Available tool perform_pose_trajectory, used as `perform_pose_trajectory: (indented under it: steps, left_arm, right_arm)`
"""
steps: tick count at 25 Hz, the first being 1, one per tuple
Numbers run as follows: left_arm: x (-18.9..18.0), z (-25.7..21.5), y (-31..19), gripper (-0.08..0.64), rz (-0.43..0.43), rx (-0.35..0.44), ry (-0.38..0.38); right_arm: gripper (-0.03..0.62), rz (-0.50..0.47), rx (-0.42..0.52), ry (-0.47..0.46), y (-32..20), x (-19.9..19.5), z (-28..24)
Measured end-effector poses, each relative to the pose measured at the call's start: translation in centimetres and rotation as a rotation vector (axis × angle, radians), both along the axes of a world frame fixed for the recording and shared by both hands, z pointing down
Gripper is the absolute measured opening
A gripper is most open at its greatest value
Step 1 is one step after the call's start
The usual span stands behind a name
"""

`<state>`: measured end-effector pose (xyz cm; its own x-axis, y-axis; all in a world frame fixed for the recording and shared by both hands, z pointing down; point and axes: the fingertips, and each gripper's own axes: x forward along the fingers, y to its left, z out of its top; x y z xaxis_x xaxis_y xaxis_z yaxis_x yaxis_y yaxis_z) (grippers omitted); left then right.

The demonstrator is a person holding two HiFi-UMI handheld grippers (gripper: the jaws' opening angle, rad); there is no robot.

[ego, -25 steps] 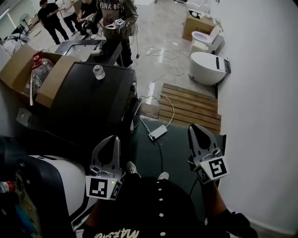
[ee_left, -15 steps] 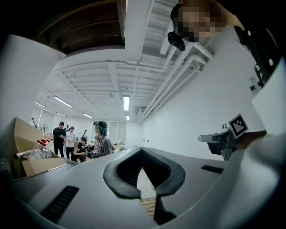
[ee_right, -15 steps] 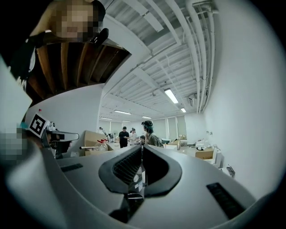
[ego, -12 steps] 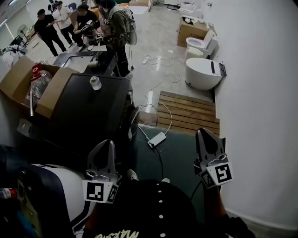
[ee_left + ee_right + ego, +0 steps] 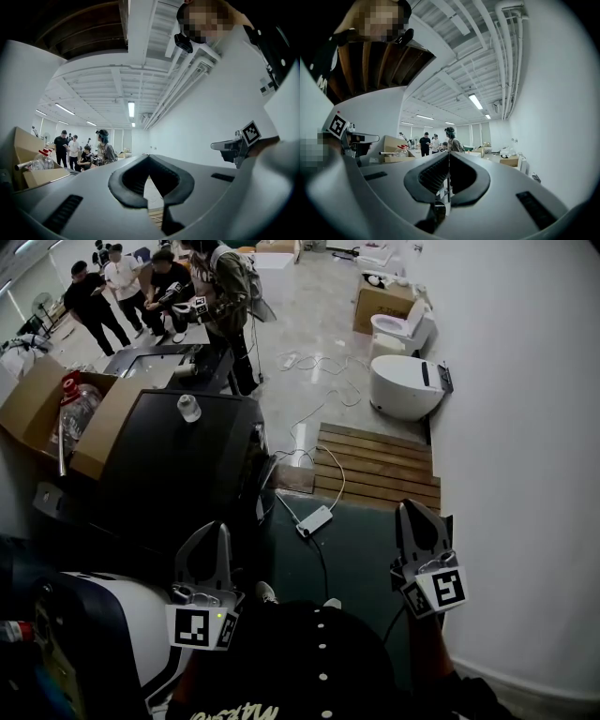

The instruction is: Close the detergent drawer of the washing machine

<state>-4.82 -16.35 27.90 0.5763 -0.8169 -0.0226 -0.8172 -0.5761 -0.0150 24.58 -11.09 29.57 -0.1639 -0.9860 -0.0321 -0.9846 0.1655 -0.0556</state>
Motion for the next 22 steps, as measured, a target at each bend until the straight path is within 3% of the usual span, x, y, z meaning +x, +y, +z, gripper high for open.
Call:
perform_pose_trajectory:
  steps: [15,22]
  left_arm:
    - [-0.6,-0.3,0.6,0.015,-0.019,0.002,0.0]
    - [-1.3,0.0,0.5,0.015,-0.025,0.0,0.001]
  right_arm:
    - [0.032,-0.016,-0.056,0.041,-0.3,-0.9,0.7]
    - [0.032,-0.045,-0.009,0.034,-0.8,-2.1,0.3]
